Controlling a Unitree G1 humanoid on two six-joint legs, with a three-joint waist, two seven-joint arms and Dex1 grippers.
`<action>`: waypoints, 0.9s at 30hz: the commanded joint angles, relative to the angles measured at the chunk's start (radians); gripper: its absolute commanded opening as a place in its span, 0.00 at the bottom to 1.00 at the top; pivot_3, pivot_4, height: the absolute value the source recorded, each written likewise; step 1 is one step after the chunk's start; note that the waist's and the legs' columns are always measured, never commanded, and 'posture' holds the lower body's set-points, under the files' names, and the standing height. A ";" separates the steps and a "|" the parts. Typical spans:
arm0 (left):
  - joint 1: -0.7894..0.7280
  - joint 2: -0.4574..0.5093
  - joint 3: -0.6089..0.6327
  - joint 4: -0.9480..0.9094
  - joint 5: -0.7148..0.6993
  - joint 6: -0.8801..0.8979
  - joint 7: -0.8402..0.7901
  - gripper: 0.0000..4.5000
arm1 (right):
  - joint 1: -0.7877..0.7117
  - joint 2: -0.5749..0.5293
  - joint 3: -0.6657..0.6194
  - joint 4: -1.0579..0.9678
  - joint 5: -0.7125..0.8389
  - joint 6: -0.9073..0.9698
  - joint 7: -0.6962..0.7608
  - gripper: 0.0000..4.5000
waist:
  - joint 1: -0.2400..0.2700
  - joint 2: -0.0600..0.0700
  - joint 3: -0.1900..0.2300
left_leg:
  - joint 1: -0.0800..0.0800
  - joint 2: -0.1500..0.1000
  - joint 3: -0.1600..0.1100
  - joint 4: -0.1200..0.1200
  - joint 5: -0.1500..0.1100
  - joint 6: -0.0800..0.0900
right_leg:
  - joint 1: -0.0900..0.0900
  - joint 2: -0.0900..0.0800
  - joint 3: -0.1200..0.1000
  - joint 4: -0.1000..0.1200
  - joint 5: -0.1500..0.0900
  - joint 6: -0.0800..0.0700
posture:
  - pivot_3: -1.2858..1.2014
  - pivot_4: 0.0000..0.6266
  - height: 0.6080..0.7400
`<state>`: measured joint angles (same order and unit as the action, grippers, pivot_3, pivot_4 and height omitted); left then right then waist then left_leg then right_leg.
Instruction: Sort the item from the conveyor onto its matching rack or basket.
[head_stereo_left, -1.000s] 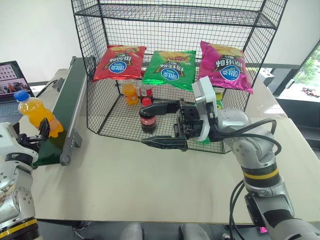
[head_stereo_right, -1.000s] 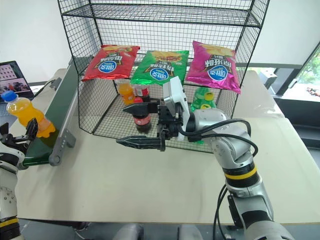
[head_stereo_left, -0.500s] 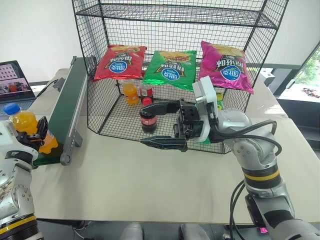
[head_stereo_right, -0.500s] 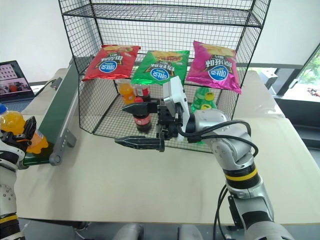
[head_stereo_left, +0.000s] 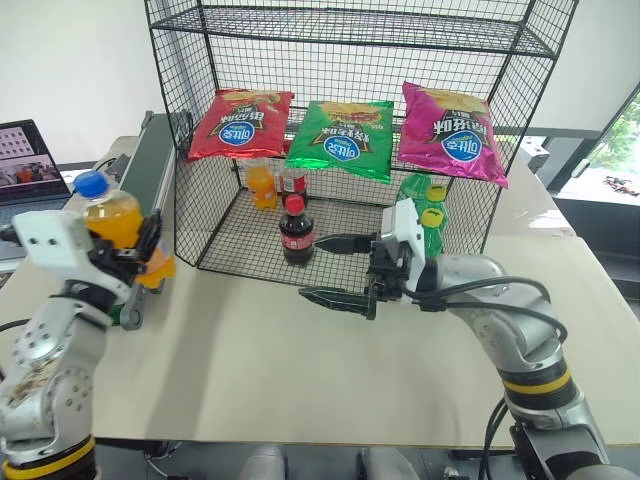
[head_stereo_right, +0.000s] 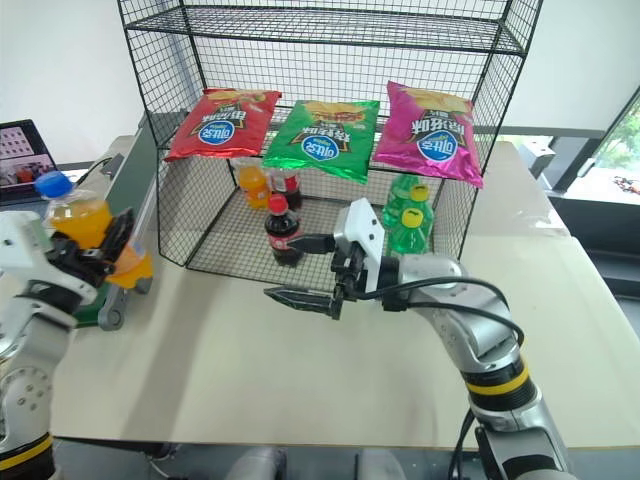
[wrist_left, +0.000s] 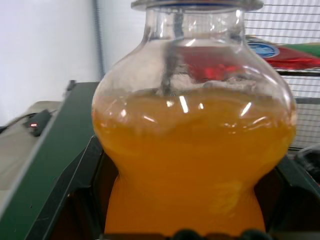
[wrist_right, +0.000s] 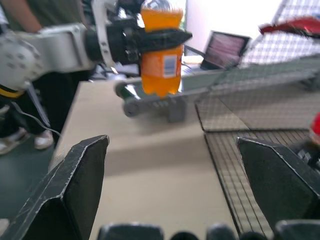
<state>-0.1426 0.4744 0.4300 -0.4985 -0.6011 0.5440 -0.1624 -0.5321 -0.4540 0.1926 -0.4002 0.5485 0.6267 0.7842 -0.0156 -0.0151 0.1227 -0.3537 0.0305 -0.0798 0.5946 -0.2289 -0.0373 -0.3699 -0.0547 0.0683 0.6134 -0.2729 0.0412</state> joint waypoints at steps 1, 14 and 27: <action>-0.095 -0.048 -0.109 0.057 0.094 -0.078 0.021 0.65 | -0.002 0.031 0.016 -0.031 -0.066 -0.032 -0.072 1.00 | 0.000 0.000 0.000 | 0.000 0.000 0.000 0.000 0.000 0.000 | 0.000 0.000 0.000 0.000 0.000 0.000 | 0.52 0.24 0.98; -0.478 -0.175 -0.280 0.848 0.402 -0.607 -0.039 0.65 | 0.033 0.114 0.024 -0.043 -0.170 -0.031 -0.198 1.00 | 0.002 0.000 0.000 | -0.001 -0.001 0.000 0.000 0.000 0.000 | 0.000 0.000 0.000 -0.001 0.000 0.000 | 0.52 0.24 0.98; -0.696 -0.220 -0.207 1.469 0.411 -0.931 -0.058 0.65 | 0.041 0.118 0.001 -0.081 -0.182 0.002 -0.270 1.00 | 0.000 0.000 0.000 | -0.001 -0.001 0.000 0.000 0.000 0.000 | 0.000 0.000 0.000 -0.001 0.000 0.001 | 0.52 0.24 0.98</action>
<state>-0.7860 0.2490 0.1985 0.9645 -0.1643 -0.3507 -0.2096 -0.4849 -0.3363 0.2164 -0.4297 0.3660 0.6245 0.5220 -0.0157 -0.0155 0.1230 -0.3550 0.0293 -0.0800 0.5947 -0.2288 -0.0369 -0.3703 -0.0547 0.0680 0.6130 -0.2727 0.0422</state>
